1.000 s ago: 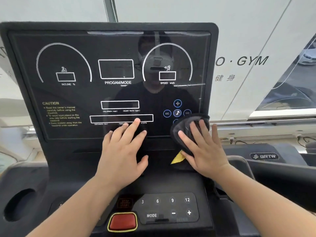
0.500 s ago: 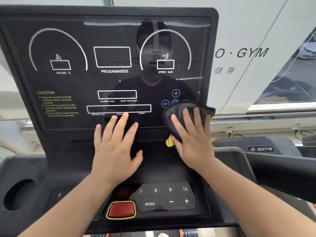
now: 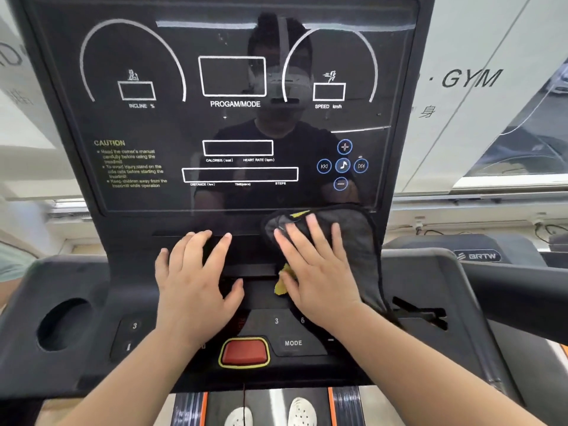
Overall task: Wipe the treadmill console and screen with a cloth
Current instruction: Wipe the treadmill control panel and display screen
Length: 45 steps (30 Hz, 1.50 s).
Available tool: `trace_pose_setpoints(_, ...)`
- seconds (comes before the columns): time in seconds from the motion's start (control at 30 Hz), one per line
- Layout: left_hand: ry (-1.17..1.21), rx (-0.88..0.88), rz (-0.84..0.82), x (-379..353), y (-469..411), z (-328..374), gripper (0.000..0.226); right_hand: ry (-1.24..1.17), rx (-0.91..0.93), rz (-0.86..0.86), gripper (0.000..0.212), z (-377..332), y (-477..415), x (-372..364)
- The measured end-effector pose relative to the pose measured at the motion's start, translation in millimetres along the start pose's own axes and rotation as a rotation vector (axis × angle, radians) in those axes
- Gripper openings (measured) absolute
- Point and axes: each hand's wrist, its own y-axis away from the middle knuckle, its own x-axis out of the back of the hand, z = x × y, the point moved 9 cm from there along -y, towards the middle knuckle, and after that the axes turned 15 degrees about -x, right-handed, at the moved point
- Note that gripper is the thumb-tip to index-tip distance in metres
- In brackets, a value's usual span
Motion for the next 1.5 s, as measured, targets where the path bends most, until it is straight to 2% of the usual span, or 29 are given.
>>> trace_pose_setpoints(0.13,-0.008,0.018,-0.002,2,12,-25,0.074,-0.062,0.047,-0.042,0.063,-43,-5,-3)
trace_pose_setpoints(0.27,0.020,-0.011,0.021,3,15,-38,0.073,-0.026,0.056,-0.054,0.062,-16,2,-3)
trace_pose_setpoints(0.4,0.071,-0.074,-0.005,1,14,-46,0.076,0.039,-0.182,-0.050,0.064,45,21,3)
trace_pose_setpoints(0.53,0.092,-0.146,-0.008,2,20,-58,0.078,0.071,-0.272,-0.082,0.072,28,20,2)
trace_pose_setpoints(0.83,0.073,-0.078,-0.072,4,44,-101,0.083,-0.005,0.176,-0.176,0.064,-155,-25,-17)
trace_pose_setpoints(0.9,0.061,-0.031,-0.103,2,49,-112,0.083,0.029,0.217,-0.184,0.064,-174,-28,-22)
trace_pose_setpoints(1.0,0.041,-0.024,-0.136,0,58,-121,0.083,0.049,0.216,-0.186,0.066,-165,-23,-27)
trace_pose_setpoints(1.1,0.062,-0.025,-0.146,-3,68,-122,0.081,0.119,0.132,-0.211,0.068,-117,-2,-34)
trace_pose_setpoints(1.3,0.111,-0.081,-0.175,-18,78,-105,0.079,0.090,-0.340,-0.379,0.078,15,55,-38)
trace_pose_setpoints(1.4,0.132,-0.122,-0.179,-21,77,-94,0.078,0.040,-0.497,-0.412,0.085,40,72,-29)
trace_pose_setpoints(1.5,0.143,-0.153,-0.169,-21,75,-85,0.075,-0.079,-0.619,-0.409,0.094,32,71,-20)
